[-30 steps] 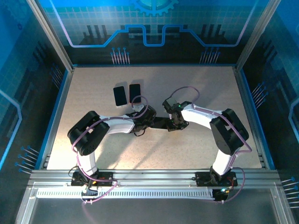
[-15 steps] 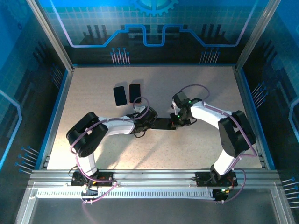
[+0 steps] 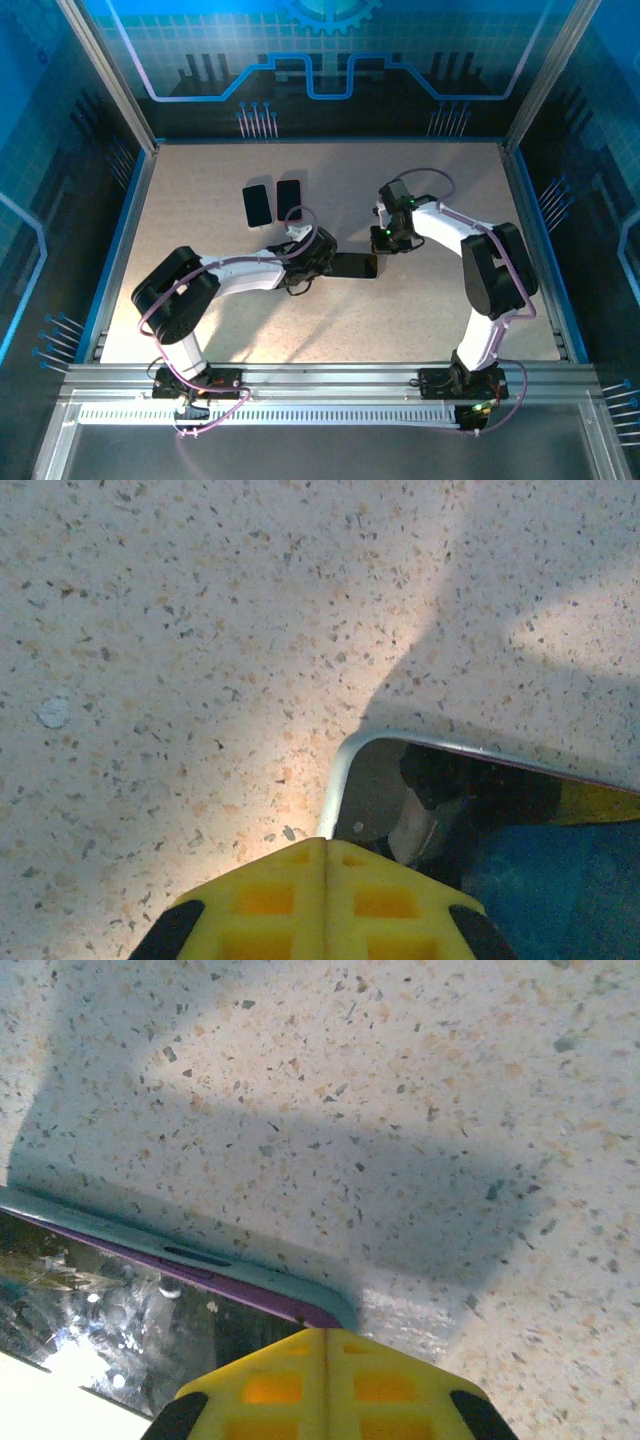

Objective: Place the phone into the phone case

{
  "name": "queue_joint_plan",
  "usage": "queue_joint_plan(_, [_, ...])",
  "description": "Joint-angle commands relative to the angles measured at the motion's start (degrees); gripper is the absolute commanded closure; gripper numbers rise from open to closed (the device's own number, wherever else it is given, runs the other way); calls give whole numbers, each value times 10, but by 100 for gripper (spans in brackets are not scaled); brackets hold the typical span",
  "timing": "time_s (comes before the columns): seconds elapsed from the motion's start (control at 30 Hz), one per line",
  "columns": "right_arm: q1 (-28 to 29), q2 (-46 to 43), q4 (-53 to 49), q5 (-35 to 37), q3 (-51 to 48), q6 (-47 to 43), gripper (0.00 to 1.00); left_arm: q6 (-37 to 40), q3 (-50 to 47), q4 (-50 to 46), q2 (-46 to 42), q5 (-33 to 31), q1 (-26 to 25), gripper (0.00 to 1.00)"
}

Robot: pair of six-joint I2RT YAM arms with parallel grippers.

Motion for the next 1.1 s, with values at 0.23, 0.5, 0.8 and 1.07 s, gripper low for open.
queue_joint_plan(0.23, [2, 44, -6, -1, 10, -17, 100, -3, 10, -10, 21, 7, -20, 100])
queue_joint_plan(0.5, [39, 84, -2, 24, -7, -10, 100, -12, 4, -4, 38, 16, -23, 100])
queue_joint_plan(0.8, [66, 105, 22, 5, -47, 23, 100, -14, 2, 3, 48, 21, -24, 100])
queue_joint_plan(1.07, [57, 78, 60, -30, -89, 51, 100, -18, 8, -2, 57, 18, -23, 100])
